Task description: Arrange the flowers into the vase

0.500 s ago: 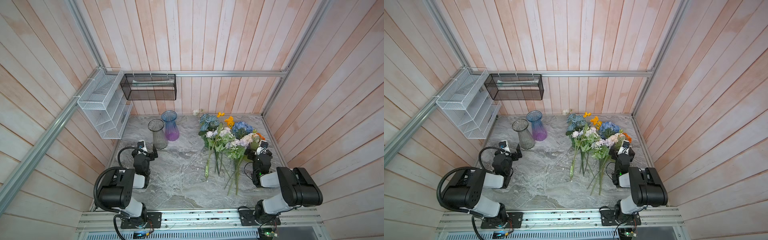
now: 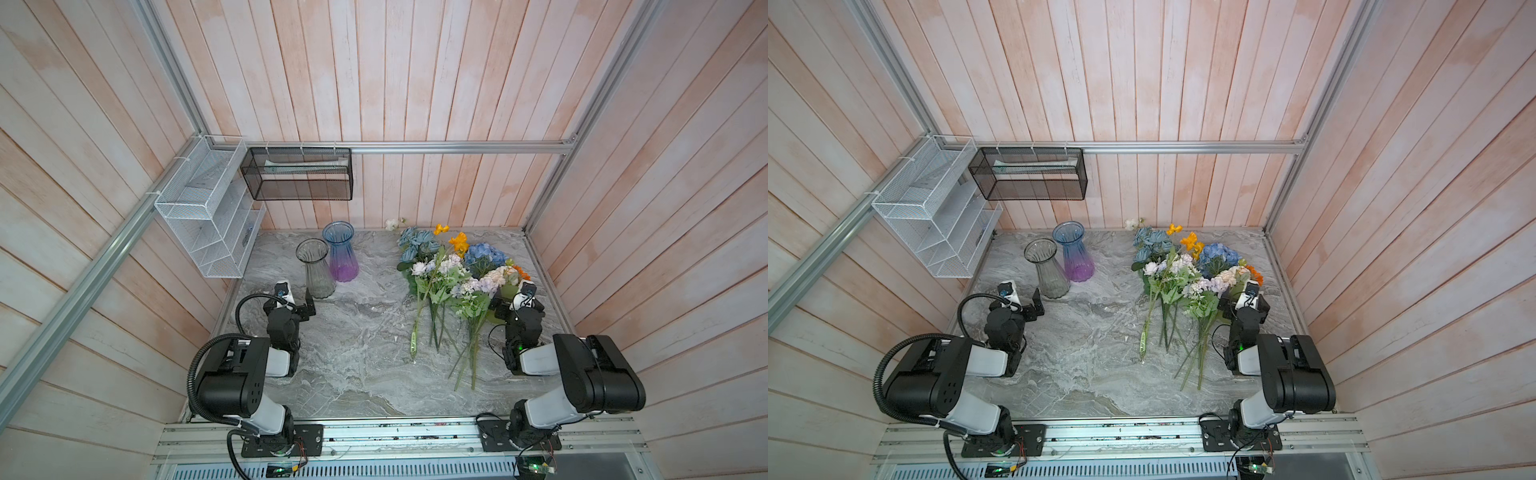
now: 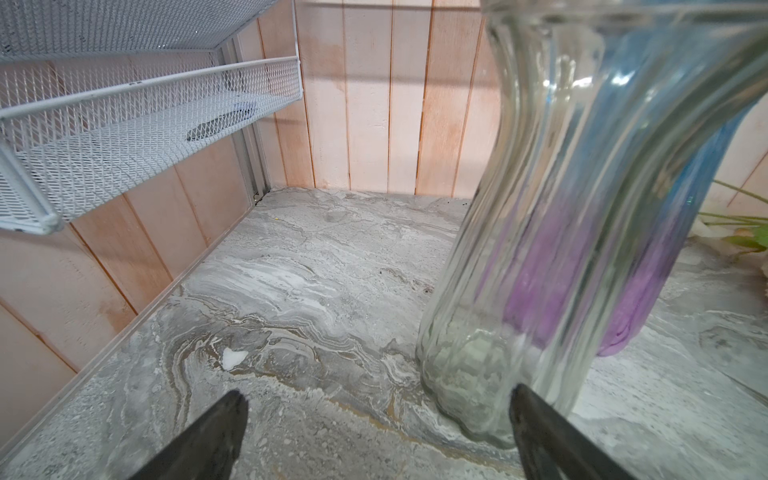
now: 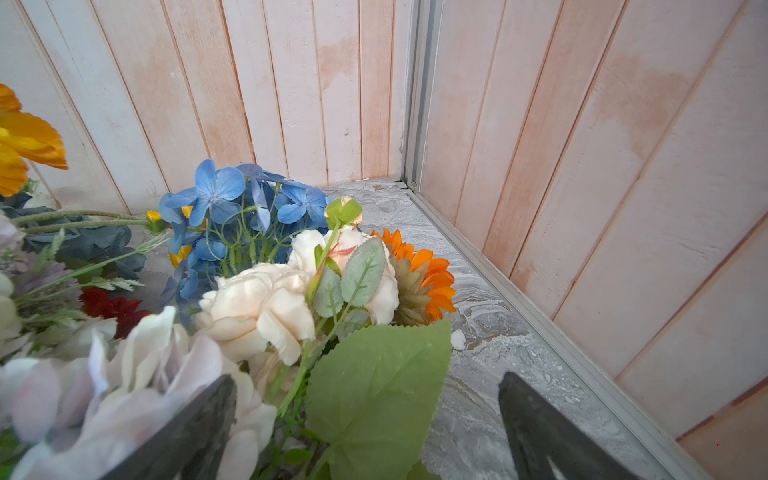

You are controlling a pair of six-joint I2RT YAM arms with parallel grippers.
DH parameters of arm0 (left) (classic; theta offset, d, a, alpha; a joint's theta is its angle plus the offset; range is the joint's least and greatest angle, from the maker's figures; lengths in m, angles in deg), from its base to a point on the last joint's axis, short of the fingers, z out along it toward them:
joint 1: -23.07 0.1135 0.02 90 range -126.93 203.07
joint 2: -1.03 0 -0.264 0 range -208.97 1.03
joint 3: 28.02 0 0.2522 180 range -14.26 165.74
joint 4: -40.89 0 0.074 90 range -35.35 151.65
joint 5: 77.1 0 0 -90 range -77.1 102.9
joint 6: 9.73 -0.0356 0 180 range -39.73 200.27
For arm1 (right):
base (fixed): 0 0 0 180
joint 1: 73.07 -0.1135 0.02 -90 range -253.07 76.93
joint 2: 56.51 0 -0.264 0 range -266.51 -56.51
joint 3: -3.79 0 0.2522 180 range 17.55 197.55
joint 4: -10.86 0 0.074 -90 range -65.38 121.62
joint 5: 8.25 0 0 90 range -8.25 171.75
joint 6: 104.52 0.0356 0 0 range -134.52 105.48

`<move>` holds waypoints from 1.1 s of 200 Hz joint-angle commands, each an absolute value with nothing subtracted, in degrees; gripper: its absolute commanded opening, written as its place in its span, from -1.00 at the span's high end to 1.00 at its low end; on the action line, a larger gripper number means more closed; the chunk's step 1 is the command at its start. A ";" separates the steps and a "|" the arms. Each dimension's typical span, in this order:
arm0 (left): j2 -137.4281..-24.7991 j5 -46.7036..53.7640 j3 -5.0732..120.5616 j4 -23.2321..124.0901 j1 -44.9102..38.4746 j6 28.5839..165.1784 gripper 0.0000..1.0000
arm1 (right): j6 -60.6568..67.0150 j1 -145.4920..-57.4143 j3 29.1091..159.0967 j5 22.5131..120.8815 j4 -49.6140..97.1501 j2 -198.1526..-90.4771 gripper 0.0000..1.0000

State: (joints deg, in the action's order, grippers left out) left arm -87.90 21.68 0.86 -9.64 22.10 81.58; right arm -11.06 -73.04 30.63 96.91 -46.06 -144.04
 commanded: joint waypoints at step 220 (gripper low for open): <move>-66.30 29.33 4.75 10.34 17.89 84.21 -1.00 | -3.92 -75.38 39.44 100.17 -15.13 -120.74 -0.96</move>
State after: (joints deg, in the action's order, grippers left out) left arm -70.80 23.73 3.35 3.12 21.05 82.95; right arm -9.55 -74.92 34.61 99.79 -29.18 -124.63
